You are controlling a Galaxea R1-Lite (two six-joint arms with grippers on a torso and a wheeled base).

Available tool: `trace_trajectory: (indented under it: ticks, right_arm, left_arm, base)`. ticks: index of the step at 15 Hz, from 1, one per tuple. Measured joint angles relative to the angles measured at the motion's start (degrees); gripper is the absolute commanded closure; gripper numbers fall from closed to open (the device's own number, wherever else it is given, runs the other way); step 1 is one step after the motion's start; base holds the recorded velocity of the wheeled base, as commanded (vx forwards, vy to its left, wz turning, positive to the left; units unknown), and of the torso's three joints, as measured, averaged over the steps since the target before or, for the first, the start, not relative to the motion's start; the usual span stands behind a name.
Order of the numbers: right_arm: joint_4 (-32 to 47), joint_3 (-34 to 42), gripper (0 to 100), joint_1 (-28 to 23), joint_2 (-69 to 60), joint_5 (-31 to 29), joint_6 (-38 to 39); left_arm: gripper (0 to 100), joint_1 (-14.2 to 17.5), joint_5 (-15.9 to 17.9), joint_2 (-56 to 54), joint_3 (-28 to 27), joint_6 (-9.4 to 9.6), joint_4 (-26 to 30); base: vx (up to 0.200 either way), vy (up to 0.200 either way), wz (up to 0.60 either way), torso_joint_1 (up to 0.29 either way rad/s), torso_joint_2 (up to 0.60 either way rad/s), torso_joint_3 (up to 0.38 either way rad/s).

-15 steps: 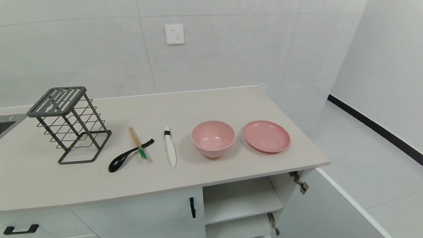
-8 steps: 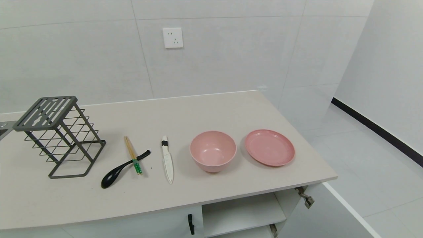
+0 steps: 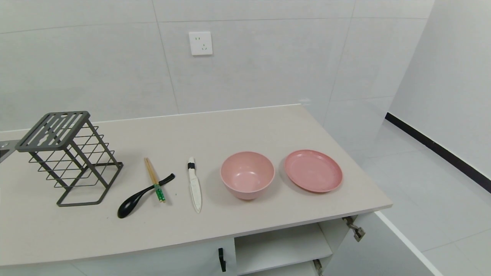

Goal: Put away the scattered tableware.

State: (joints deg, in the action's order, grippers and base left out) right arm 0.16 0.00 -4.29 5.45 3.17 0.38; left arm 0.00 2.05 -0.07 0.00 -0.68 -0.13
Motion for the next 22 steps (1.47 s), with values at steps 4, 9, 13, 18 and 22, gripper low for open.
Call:
trace_trajectory:
  ticks: [4,9,13,18,22]
  right_arm:
    - [-13.13,0.00,0,-0.24,0.00,4.99,0.02]
    - [-8.97,-4.92,0,-1.63,4.63,16.18,-0.35]
    - [-8.53,-11.76,0,-0.66,17.70,18.07,-0.40]
    - [-13.64,-16.37,0,1.32,35.40,18.33,-2.80]
    - [-20.00,-16.88,0,1.82,47.10,18.36,-4.01]
  left_arm:
    - [0,0.00,0.06,0.00,0.00,0.00,0.00]
    - [0,0.00,0.05,0.00,0.00,0.00,0.00]
    - [0,0.00,0.05,0.00,0.00,0.00,-0.02]
    - [0,0.00,0.05,0.00,0.00,0.00,0.00]
    - [0,0.00,0.05,0.00,0.00,0.00,-0.02]
  base:
    - [0.000,0.000,0.00,0.000,0.00,0.000]
    - [0.000,0.000,0.00,0.000,0.00,0.000]
    - [0.000,0.000,0.00,0.000,0.00,0.000]
    - [0.000,0.000,0.00,0.000,0.00,0.000]
    - [0.000,0.000,0.00,0.000,0.00,0.000]
